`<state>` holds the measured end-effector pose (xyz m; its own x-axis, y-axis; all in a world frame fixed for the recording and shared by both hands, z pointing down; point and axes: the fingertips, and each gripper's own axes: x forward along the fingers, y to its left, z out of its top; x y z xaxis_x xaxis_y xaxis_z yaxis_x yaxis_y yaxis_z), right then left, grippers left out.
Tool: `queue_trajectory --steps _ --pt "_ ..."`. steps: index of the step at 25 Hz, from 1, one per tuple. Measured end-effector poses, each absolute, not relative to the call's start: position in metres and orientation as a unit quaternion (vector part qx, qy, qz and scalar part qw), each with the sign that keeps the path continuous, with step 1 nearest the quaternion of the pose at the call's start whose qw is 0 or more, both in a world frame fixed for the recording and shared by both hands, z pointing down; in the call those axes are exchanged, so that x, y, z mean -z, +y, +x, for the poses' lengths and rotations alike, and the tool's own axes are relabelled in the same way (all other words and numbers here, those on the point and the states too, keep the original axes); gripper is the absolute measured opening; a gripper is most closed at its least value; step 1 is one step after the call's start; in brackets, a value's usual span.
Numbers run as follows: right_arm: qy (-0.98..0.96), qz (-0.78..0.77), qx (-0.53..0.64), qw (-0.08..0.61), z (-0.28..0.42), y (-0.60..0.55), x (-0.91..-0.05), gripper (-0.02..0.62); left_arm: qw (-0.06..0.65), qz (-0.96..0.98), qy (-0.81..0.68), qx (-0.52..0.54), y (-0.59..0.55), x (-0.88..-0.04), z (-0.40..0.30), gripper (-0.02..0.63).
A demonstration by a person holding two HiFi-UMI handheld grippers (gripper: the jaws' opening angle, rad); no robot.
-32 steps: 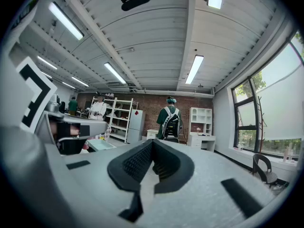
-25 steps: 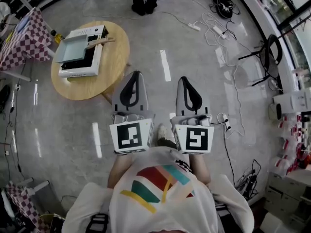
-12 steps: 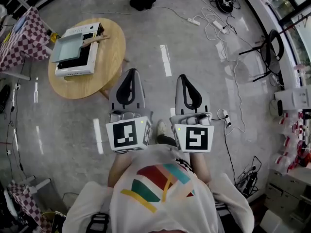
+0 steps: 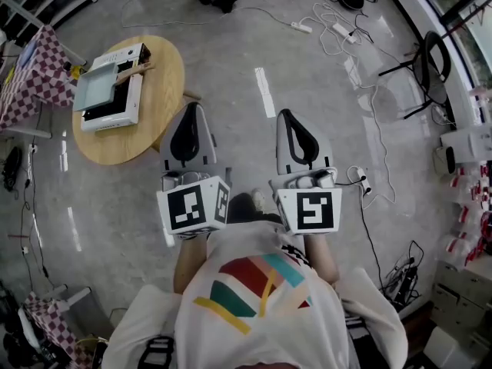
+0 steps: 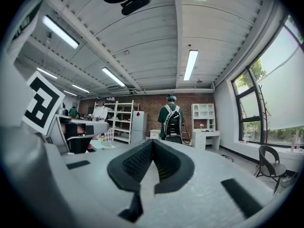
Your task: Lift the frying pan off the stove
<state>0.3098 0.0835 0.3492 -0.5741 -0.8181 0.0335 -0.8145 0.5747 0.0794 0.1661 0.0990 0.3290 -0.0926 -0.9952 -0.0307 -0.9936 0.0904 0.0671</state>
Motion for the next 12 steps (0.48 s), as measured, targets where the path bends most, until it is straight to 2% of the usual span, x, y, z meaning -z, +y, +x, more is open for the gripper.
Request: queue_trajectory --steps 12 --pt "-0.885 0.463 0.048 0.018 0.326 0.057 -0.343 -0.002 -0.013 0.678 -0.734 0.05 0.065 -0.318 0.175 0.009"
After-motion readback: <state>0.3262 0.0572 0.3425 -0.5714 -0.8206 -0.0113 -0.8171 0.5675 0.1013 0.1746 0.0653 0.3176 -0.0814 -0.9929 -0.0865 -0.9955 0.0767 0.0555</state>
